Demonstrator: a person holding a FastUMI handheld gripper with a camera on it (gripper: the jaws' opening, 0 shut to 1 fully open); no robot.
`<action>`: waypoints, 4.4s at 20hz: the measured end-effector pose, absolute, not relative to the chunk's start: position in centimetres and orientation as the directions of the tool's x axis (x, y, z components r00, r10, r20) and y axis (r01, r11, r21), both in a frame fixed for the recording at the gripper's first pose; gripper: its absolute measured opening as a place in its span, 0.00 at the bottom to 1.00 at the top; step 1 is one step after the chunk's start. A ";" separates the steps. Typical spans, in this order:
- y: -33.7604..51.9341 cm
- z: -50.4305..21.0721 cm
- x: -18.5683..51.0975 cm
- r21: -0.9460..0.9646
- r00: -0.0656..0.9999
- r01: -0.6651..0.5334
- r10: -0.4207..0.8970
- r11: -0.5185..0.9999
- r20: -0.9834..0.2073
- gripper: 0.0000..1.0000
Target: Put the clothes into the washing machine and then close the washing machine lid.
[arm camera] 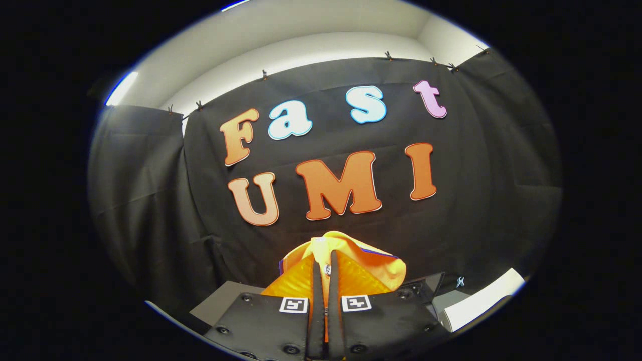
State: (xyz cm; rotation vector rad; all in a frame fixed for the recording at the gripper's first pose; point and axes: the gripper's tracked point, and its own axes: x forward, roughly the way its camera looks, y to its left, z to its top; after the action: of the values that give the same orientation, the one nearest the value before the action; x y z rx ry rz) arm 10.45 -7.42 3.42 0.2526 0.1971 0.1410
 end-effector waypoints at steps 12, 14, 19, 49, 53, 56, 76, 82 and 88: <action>-16.5 0.9 11.9 0.269 0.967 -0.125 0.177 0.955 -0.181 0.11; -17.7 -1.2 12.3 0.282 0.964 -0.113 0.174 0.953 -0.200 0.11; -20.2 -4.2 13.2 0.298 0.963 -0.079 0.151 0.951 -0.225 0.11; -17.4 -54.0 11.6 0.255 0.630 0.072 0.154 0.964 -0.761 0.11; -17.4 -58.6 11.9 0.250 0.577 0.101 0.148 0.963 -0.803 0.11; -17.5 -60.0 11.7 0.225 0.541 0.107 0.133 0.968 -0.830 0.11; -18.4 -59.7 10.5 0.219 0.526 0.090 0.140 0.972 -0.839 1.00; -17.8 -51.3 12.8 0.234 0.638 0.053 0.147 0.971 -0.755 0.99; -17.1 -39.8 16.2 0.226 0.755 -0.014 0.159 0.974 -0.636 0.99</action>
State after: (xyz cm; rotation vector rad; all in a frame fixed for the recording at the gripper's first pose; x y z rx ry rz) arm 16.21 -17.08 -39.78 0.2132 0.7097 0.0952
